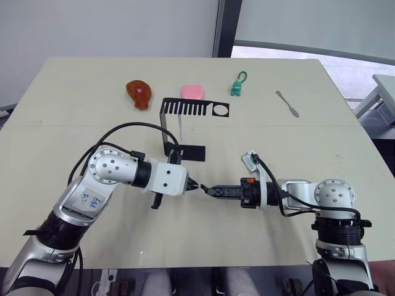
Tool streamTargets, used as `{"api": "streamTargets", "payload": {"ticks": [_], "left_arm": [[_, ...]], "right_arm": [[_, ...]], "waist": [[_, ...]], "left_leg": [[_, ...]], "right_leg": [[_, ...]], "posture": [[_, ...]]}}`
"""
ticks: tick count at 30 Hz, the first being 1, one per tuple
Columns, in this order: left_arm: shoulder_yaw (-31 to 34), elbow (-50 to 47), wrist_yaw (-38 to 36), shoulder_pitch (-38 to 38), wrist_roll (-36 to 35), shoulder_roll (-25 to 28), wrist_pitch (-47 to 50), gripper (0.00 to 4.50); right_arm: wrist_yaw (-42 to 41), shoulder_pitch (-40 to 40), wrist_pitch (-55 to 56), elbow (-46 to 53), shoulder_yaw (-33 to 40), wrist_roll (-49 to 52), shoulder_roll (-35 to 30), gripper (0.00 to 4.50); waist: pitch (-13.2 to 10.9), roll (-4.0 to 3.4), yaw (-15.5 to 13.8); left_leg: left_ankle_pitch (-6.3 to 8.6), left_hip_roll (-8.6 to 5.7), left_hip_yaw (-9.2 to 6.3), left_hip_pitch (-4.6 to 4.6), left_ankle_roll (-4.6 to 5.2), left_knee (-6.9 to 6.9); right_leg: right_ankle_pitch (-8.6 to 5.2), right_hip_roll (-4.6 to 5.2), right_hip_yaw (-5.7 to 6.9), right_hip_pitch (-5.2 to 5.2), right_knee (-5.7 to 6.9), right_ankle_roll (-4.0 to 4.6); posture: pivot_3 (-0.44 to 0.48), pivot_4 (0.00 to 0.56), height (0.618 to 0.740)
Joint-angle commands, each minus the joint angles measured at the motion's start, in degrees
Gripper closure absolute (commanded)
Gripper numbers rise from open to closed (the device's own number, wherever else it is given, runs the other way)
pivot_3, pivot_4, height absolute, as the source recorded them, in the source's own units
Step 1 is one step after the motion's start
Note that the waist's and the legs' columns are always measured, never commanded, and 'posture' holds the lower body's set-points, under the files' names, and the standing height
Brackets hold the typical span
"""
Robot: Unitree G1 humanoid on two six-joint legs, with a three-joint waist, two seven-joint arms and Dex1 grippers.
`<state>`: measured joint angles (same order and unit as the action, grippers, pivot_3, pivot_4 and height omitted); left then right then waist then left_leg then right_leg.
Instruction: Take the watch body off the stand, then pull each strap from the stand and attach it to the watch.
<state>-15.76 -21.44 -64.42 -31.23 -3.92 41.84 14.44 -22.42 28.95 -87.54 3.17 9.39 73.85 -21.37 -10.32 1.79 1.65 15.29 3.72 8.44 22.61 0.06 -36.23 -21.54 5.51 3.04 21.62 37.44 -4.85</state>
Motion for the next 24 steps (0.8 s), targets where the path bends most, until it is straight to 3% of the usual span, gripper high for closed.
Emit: {"api": "streamTargets", "payload": {"ticks": [1, 24], "left_arm": [[-1.7, -1.7, 0.1, -1.2, -0.3, -1.7, -0.2, 4.5], [-2.8, -1.7, 1.2, -1.1, 3.7, -3.9, 2.8, 4.5]], "right_arm": [[-0.6, 1.5, 0.0, 1.4, -0.4, 1.8, 1.5, 2.99], [-1.3, 1.4, -1.0, 2.1, -0.9, 2.1, 1.5, 2.99]], "waist": [[0.0, -0.01, 0.0], [0.0, -0.01, 0.0]], "left_leg": [[0.0, 0.0, 0.0, 0.0, 0.0, 0.0], [0.0, 0.0, 0.0, 0.01, 0.0, -0.01]], "right_leg": [[0.0, 0.0, 0.0, 0.0, 0.0, 0.0], [0.0, 0.0, 0.0, 0.01, 0.01, 0.0]], "posture": [[0.0, 0.15, 0.74], [0.0, 0.15, 0.74]]}}
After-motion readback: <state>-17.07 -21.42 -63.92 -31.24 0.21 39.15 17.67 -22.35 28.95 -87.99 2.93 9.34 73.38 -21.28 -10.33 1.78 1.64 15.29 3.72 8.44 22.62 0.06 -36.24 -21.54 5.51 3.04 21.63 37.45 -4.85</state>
